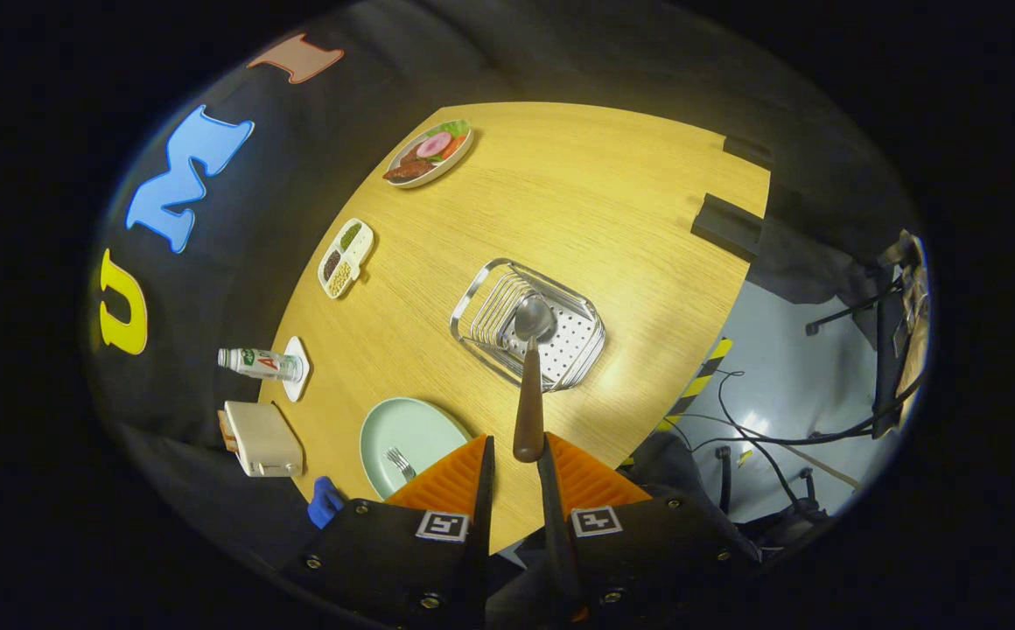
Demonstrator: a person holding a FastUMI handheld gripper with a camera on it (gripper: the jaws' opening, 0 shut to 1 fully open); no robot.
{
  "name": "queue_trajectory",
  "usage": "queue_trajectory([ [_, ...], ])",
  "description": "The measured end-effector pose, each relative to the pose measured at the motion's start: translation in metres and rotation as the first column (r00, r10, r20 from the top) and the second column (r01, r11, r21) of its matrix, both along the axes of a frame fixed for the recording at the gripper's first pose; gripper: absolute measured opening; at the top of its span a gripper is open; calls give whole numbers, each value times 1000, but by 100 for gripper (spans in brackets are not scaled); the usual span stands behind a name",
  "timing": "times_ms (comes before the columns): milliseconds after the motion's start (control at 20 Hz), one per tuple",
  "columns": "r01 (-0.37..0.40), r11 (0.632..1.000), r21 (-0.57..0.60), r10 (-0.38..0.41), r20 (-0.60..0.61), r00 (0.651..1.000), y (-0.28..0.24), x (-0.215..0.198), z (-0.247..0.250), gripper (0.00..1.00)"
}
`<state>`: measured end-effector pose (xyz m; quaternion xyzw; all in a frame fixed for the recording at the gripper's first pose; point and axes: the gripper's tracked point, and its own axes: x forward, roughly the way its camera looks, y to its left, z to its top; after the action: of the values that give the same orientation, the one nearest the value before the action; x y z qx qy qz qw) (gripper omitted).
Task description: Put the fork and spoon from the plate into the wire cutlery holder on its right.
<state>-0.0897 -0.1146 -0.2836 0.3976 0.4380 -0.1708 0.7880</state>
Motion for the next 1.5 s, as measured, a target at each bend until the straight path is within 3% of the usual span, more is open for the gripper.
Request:
queue_trajectory([
  [250,-85,996,39,86,-24,996,33,7,-8,28],
  [550,-252,967,45,254,-62,965,87,20,-18,28],
  [750,-377,925,51,380,-96,920,129,24,-28,28],
  [1050,-541,839,60,542,-168,823,184,23,-51,28],
  [1250,-596,801,58,594,-209,777,203,23,-64,28],
  [1500,-623,782,30,607,-263,749,203,23,-77,28],
])
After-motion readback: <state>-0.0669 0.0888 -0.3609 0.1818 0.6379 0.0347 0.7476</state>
